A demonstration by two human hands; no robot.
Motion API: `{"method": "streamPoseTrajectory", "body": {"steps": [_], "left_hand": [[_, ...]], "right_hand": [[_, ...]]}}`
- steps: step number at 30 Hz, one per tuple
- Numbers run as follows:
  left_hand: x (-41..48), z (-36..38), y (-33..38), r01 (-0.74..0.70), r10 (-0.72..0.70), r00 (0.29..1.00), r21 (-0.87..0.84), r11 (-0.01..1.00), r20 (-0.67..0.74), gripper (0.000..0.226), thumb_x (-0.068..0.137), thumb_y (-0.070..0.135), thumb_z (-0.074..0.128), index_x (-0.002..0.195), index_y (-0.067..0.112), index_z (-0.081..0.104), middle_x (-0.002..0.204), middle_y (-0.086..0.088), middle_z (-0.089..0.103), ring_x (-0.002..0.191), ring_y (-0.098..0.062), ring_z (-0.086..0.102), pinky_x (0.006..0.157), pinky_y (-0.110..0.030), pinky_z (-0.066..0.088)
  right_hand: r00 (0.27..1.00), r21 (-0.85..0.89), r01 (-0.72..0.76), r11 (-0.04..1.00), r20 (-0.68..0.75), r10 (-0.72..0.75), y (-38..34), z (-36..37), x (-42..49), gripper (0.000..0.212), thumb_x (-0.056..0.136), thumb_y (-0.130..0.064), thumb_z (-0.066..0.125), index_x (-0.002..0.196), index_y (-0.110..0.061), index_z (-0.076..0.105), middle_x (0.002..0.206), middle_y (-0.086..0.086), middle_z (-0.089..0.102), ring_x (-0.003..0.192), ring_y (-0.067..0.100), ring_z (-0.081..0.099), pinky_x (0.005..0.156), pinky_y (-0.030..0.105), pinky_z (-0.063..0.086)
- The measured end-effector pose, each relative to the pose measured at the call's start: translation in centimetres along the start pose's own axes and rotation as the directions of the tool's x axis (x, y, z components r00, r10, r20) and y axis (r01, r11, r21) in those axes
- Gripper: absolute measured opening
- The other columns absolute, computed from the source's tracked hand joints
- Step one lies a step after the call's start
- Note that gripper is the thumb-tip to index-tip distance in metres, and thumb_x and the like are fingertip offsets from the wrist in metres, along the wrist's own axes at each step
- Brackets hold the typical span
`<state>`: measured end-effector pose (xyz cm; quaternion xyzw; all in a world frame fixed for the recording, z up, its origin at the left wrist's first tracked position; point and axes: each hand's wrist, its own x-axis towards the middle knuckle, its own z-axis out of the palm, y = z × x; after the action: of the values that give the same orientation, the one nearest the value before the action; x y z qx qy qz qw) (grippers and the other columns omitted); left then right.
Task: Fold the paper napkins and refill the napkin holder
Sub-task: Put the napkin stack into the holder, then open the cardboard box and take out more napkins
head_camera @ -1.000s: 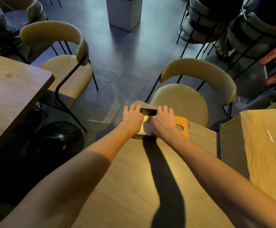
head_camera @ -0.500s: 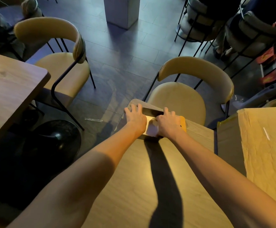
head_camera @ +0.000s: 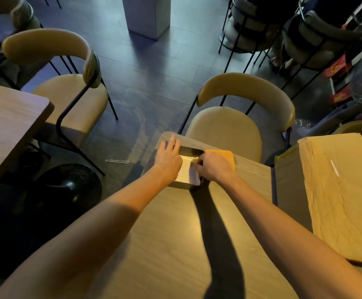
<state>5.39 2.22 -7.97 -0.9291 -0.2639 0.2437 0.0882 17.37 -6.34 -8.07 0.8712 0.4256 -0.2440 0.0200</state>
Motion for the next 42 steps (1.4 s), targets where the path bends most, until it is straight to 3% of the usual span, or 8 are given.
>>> {"method": "streamPoseTrajectory", "body": {"steps": [5,11,14,18,22,30,36,42], "left_hand": [[-0.6,-0.3,0.5,0.059,-0.059,0.998,-0.007,0.998,0.031,0.044,0.086,0.036,0.071,0.126,0.019,0.061,0.149,-0.013,0.026,0.136,-0.032,0.025,0.111,-0.047,0.029],[-0.4,0.5,0.5,0.131,-0.126,0.990,-0.069,0.989,0.069,0.055,0.083,0.040,0.072,0.131,0.021,0.055,0.146,-0.012,0.026,0.134,-0.032,0.028,0.109,-0.052,0.030],[-0.4,0.7,0.4,0.127,-0.120,0.991,-0.124,0.984,0.062,0.054,0.083,0.039,0.072,0.131,0.021,0.054,0.147,-0.011,0.025,0.133,-0.031,0.029,0.109,-0.052,0.031],[-0.8,0.9,0.0,0.101,-0.097,0.995,-0.233,0.967,0.029,0.050,0.084,0.038,0.073,0.128,0.021,0.057,0.151,-0.010,0.024,0.133,-0.030,0.031,0.109,-0.050,0.032],[-2.2,0.1,-0.8,0.062,-0.080,0.996,-0.379,0.923,-0.031,0.033,0.089,0.037,0.069,0.117,0.021,0.063,0.145,-0.006,0.038,0.131,-0.028,0.037,0.109,-0.047,0.033],[-6.2,-7.5,1.9,-0.077,-0.026,0.972,-0.419,0.905,-0.234,0.039,0.094,0.038,0.059,0.130,0.023,0.060,0.133,-0.006,0.050,0.124,-0.026,0.044,0.103,-0.041,0.041],[-8.3,-15.7,10.1,-0.233,0.098,0.951,-0.473,0.849,-0.292,0.042,0.092,0.041,0.056,0.129,0.021,0.062,0.127,-0.008,0.055,0.117,-0.030,0.051,0.096,-0.047,0.047],[-9.8,-20.8,21.3,-0.413,0.260,0.896,-0.458,0.787,-0.361,0.051,0.096,0.049,0.050,0.140,0.024,0.050,0.134,-0.009,0.050,0.119,-0.032,0.049,0.095,-0.047,0.048]], "right_hand": [[1.000,-0.199,-0.001,0.980,0.000,0.001,-1.2,-0.2,-0.4,0.021,0.080,-0.026,0.080,0.095,-0.017,0.067,0.084,-0.001,0.062,0.083,0.020,0.062,0.067,0.032,0.050],[1.000,-0.368,0.031,0.929,0.014,-0.028,-1.9,0.1,-0.3,0.019,0.085,-0.026,0.076,0.101,-0.016,0.070,0.083,0.001,0.060,0.079,0.018,0.060,0.062,0.030,0.045],[0.999,-0.381,0.026,0.924,-0.014,-0.034,-2.0,0.6,-0.5,0.031,0.087,-0.027,0.074,0.113,-0.015,0.064,0.103,0.007,0.061,0.089,0.020,0.060,0.063,0.030,0.044],[0.999,-0.220,0.036,0.975,0.001,-0.036,-1.4,0.6,-0.9,0.046,0.084,-0.028,0.076,0.124,-0.017,0.057,0.123,0.009,0.053,0.101,0.024,0.059,0.069,0.033,0.046],[0.995,0.025,0.095,0.995,-0.036,-0.095,0.2,0.0,-2.9,0.048,0.089,-0.034,0.067,0.133,-0.022,0.053,0.131,0.006,0.049,0.106,0.024,0.059,0.086,0.040,0.055],[0.977,0.209,0.150,0.966,-0.184,-0.111,7.4,-7.9,-11.1,0.062,0.084,-0.037,0.072,0.140,-0.021,0.049,0.130,0.008,0.059,0.118,0.026,0.058,0.095,0.038,0.048],[0.962,0.212,0.033,0.977,-0.273,0.027,16.1,-14.7,-16.5,0.053,0.087,-0.031,0.069,0.135,-0.015,0.055,0.118,0.008,0.065,0.110,0.026,0.061,0.086,0.033,0.045],[0.933,0.329,-0.165,0.930,-0.254,0.255,25.3,-15.8,-21.2,0.054,0.090,-0.031,0.070,0.137,-0.010,0.053,0.129,0.017,0.063,0.114,0.032,0.062,0.089,0.036,0.048]]}}
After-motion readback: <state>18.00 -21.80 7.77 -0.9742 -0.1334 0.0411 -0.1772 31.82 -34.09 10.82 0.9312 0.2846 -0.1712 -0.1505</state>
